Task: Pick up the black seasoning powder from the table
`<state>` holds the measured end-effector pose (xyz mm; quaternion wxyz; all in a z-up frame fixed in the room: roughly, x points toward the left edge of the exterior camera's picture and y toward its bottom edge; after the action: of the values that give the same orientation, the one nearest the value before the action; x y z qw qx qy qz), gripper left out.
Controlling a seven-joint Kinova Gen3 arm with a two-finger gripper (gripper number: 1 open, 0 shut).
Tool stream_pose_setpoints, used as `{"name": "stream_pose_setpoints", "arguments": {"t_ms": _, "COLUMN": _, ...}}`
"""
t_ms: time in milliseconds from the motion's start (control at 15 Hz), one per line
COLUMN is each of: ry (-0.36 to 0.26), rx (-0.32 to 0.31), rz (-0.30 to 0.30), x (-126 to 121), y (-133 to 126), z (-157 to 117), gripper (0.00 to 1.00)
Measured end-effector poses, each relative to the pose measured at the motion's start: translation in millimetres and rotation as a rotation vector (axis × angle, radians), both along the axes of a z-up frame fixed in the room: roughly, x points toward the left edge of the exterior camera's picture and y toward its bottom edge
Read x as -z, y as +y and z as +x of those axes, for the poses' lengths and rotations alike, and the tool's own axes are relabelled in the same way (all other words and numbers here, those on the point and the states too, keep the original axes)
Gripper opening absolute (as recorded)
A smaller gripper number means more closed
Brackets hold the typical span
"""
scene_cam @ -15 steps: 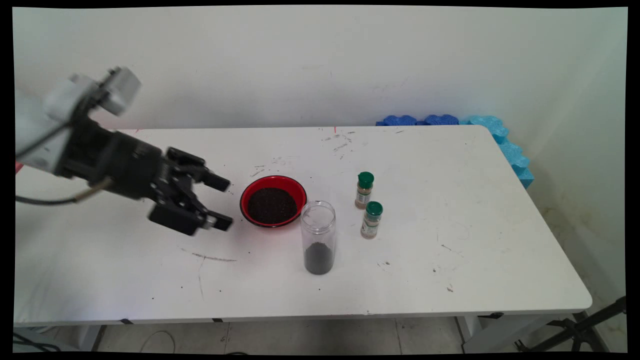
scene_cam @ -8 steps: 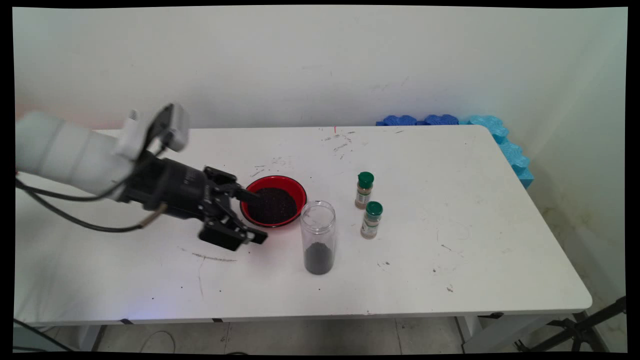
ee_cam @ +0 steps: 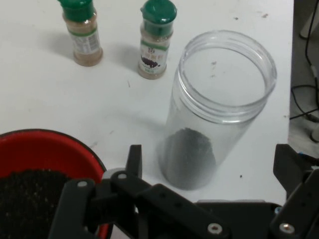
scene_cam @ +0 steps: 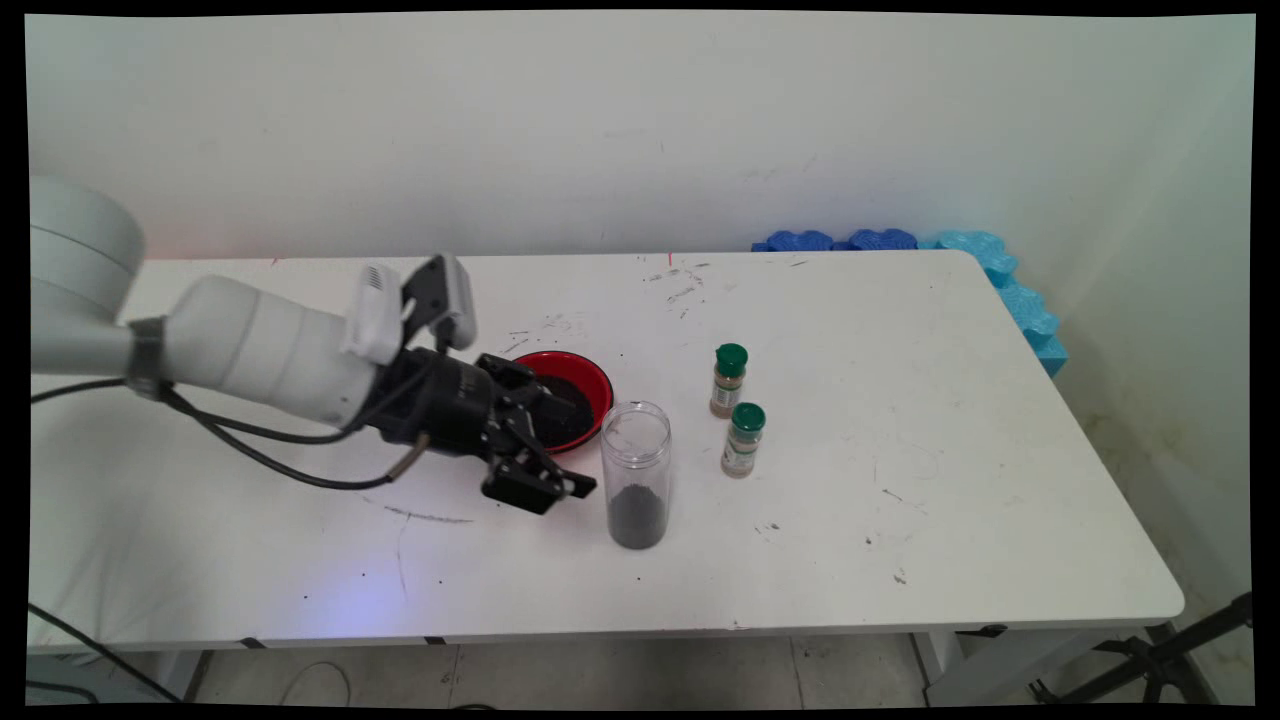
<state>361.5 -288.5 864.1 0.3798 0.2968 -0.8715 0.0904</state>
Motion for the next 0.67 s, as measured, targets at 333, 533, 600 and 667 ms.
{"name": "stream_pose_setpoints", "arguments": {"t_ms": 333, "ry": -0.004, "rx": 0.016, "rz": -0.005, "x": 21, "y": -11, "z": -19, "gripper": 1.00}}
{"name": "stream_pose_setpoints", "arguments": {"t_ms": 533, "ry": -0.004, "rx": 0.022, "rz": -0.010, "x": 30, "y": -17, "z": -28, "gripper": 1.00}}
{"name": "stream_pose_setpoints", "arguments": {"t_ms": 600, "ry": -0.004, "rx": 0.024, "rz": -0.011, "x": 32, "y": -18, "z": -30, "gripper": 1.00}}
{"name": "stream_pose_setpoints", "arguments": {"t_ms": 667, "ry": -0.003, "rx": 0.024, "rz": -0.012, "x": 34, "y": -20, "z": -33, "gripper": 1.00}}
